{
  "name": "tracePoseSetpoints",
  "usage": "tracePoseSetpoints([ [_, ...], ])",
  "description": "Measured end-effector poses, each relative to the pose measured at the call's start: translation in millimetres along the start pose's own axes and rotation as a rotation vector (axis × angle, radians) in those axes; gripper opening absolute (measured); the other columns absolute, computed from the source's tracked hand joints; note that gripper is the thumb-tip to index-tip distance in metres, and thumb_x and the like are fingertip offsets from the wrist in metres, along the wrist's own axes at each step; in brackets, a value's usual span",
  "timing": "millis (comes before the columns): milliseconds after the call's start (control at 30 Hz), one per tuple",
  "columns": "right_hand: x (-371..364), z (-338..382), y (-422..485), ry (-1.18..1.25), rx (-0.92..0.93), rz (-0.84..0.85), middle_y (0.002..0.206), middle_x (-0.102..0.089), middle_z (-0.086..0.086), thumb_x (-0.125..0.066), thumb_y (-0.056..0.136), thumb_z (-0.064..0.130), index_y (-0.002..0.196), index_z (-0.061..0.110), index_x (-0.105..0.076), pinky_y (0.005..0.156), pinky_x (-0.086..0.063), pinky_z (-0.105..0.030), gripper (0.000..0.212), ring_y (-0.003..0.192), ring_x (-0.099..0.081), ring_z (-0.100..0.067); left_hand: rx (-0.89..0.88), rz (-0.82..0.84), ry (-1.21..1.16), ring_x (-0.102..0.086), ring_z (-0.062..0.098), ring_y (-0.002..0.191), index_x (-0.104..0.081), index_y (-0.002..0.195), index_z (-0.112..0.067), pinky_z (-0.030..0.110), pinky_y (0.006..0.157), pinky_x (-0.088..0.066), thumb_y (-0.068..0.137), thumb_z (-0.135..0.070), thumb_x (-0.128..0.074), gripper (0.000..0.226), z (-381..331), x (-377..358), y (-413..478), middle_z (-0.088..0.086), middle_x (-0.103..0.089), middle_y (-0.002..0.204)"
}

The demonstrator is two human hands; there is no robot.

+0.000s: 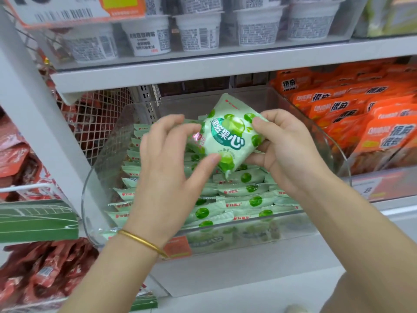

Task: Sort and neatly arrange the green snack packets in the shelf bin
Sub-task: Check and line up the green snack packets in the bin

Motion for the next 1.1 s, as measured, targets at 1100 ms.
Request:
tracePoseSetpoints([
  [1100, 3, 7, -4, -0.164, 0.141, -0.050, 0.084, -0.070, -0.003, -0.063, 0.087, 0.013, 0.089, 0.013, -0.066, 0.056, -0.050, -0.022, 0.003, 0.066, -0.063, -0.007, 0.247, 0.344, -0.771, -0.061, 0.019, 0.109, -0.046, 0.129, -0.029, 0.044, 0.089, -0.052, 0.074, -0.012, -0.066, 0.061, -6, -21, -2, -0.008, -0.062, 0.120],
])
Point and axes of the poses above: each hand's wrist, its own y-axis towards the middle knuckle, its own x-axis out of the back of the hand, z = x × y, the point moved 7 cm from there along y, towards the middle knuckle
